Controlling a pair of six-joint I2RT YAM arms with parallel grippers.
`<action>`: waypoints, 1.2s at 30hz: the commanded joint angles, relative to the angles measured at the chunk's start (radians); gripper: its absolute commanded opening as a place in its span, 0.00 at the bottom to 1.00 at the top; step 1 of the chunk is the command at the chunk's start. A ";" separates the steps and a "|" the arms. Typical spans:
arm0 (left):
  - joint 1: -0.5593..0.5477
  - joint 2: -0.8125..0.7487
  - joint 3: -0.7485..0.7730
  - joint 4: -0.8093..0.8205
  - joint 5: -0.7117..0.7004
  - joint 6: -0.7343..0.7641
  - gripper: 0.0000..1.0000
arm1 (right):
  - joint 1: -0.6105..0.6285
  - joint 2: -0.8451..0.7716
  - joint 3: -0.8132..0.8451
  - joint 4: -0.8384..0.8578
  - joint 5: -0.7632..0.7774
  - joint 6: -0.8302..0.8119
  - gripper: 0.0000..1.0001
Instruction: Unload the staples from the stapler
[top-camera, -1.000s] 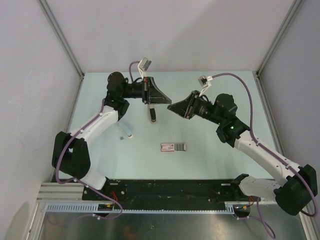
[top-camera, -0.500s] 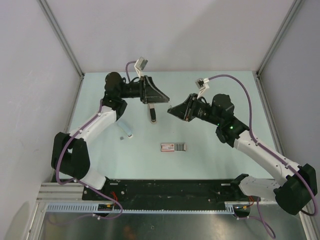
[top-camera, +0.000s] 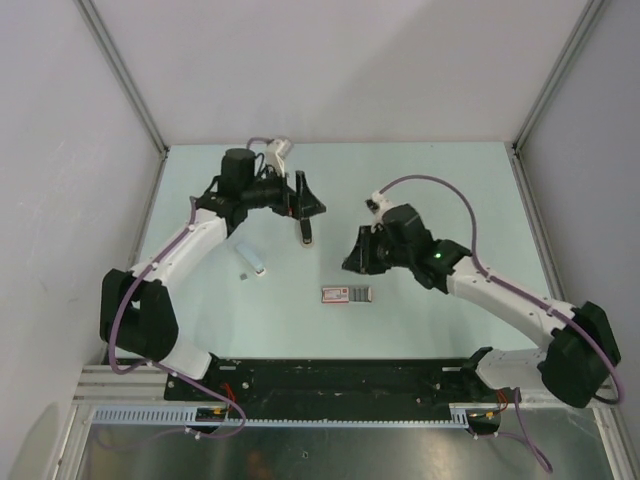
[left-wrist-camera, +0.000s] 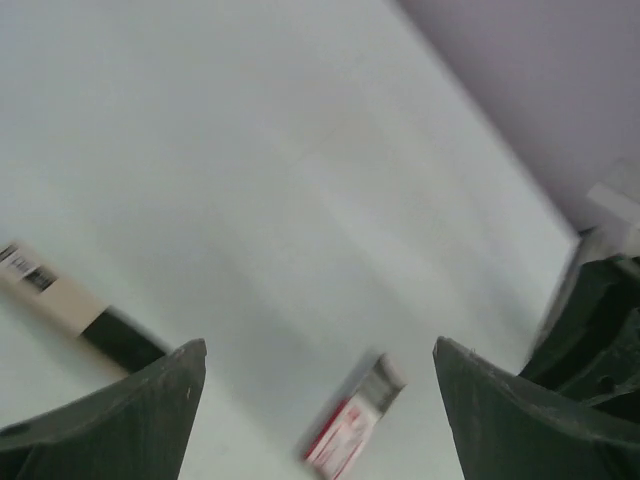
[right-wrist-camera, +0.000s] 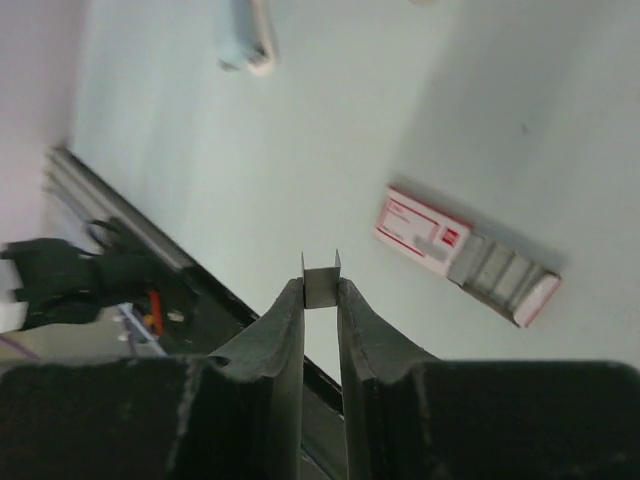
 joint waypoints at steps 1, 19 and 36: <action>-0.064 -0.065 -0.029 -0.203 -0.334 0.378 0.99 | 0.067 0.084 0.003 -0.141 0.187 -0.006 0.03; -0.106 -0.100 -0.163 -0.209 -0.403 0.493 0.96 | 0.172 0.306 0.040 -0.222 0.451 0.058 0.02; -0.129 -0.115 -0.170 -0.209 -0.398 0.496 0.96 | 0.173 0.381 0.073 -0.228 0.476 0.049 0.01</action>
